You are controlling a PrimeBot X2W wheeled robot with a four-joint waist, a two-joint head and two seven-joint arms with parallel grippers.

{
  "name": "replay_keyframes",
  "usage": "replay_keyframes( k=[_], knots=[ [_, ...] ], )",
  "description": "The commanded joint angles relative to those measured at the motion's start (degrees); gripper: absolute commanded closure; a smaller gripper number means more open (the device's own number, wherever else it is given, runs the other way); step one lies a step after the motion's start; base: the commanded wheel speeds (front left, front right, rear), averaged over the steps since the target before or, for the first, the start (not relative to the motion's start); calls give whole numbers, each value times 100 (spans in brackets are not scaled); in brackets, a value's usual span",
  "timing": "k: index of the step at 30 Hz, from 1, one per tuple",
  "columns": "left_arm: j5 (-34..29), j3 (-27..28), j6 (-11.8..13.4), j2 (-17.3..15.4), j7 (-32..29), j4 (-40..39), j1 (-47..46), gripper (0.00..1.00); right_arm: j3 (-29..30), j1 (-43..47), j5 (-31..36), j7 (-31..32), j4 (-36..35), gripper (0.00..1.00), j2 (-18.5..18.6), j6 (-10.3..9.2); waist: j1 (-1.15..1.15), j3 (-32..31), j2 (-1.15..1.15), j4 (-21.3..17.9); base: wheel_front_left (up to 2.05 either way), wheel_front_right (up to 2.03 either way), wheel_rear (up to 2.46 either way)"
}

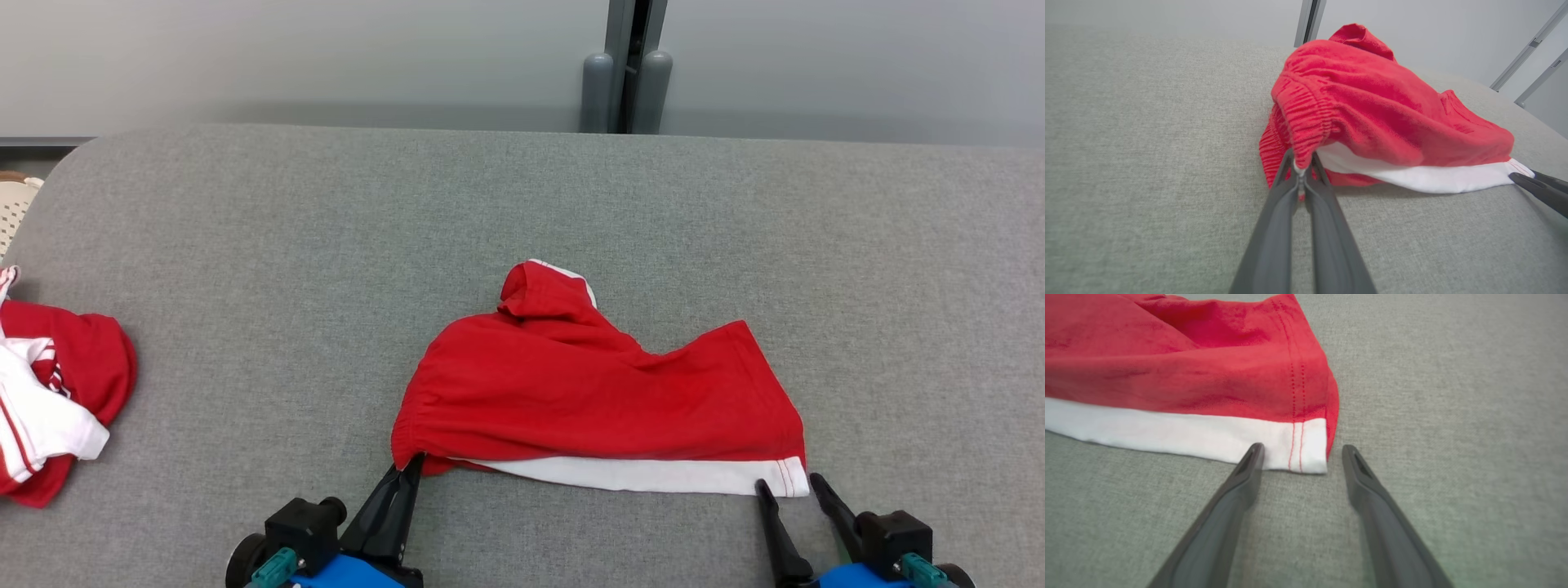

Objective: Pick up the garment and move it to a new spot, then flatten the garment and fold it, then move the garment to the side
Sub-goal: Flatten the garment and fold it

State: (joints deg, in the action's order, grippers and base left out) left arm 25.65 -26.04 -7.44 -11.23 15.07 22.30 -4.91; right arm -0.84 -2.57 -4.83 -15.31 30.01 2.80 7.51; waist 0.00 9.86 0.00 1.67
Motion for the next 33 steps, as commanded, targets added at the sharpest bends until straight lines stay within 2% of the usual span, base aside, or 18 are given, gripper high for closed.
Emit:
replay_keyframes(
  k=[1,2,3,4,9,15,24,33],
  knots=[
    [-27,13,-9,-10,16,6,-9,100,14,-44,9,35,137,0,18,-3,0,7,0,3,0,0,0],
    [-24,4,-9,-9,15,4,-18,100,4,-92,0,42,209,1,18,-3,0,14,0,7,0,0,0],
    [-23,-6,-9,-10,15,3,-29,100,-20,-136,-48,42,274,59,18,-3,0,21,0,13,0,0,0],
    [-7,-13,-9,-7,15,-7,-39,100,-24,-185,-115,44,277,100,18,-3,0,28,0,18,0,0,0],
    [90,-78,-9,-95,15,-204,-111,100,-52,-367,-439,16,-64,100,11,-2,0,19,0,52,0,0,0],
    [67,-131,-9,-401,16,-773,-369,100,-15,-540,-1132,15,-949,100,15,-2,0,-114,0,90,0,0,0],
    [31,-164,-9,-1203,16,-1824,-1353,100,20,-1357,-2109,15,-2224,100,15,-2,0,-367,0,44,0,0,0],
    [721,-411,-9,-1820,15,-2215,-2863,100,-98,-2346,-2284,16,-3107,100,15,-2,0,-356,0,-61,0,0,0]
  ],
)
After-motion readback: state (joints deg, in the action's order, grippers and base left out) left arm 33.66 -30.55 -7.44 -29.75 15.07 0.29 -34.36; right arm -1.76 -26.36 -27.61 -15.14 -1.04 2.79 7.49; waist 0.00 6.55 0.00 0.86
